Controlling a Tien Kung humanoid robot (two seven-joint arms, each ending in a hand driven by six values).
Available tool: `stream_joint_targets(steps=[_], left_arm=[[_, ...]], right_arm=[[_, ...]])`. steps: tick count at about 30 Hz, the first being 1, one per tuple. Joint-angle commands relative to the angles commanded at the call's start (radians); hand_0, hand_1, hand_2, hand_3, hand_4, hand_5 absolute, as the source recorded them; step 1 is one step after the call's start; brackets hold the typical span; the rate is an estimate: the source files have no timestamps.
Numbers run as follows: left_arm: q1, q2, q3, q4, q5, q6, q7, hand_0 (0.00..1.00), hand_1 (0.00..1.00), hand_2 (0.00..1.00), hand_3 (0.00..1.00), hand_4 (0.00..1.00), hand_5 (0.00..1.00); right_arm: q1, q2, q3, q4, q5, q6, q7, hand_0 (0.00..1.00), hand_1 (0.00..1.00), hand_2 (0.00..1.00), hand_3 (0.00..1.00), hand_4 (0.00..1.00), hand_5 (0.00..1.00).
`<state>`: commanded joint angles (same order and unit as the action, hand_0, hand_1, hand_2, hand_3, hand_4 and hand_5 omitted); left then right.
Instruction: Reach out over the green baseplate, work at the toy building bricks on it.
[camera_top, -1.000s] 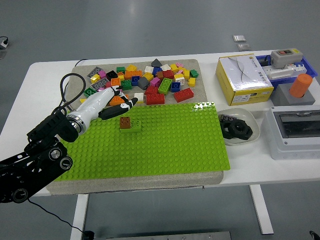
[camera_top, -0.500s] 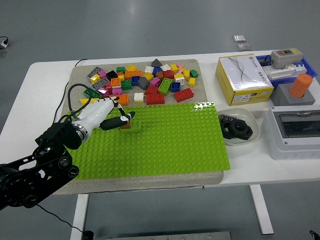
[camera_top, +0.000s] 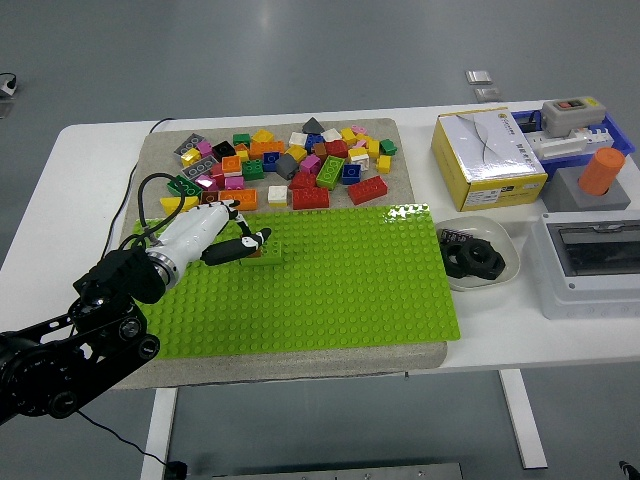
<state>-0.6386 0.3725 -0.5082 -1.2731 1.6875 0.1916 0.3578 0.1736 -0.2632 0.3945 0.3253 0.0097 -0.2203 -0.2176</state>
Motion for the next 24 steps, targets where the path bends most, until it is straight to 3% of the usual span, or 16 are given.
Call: stream_joint_targets(steps=[24], left_arm=[[0.016,-0.02,0.021,0.014,-0.003,0.026,-0.003,0.998,0.998,0.963,0.586,0.678,0.998]], right_arm=[[-0.001,0.002,-0.007,0.0,0.011,0.0,0.005,0.679,0.666,0.691,0.771,0.896,0.959]])
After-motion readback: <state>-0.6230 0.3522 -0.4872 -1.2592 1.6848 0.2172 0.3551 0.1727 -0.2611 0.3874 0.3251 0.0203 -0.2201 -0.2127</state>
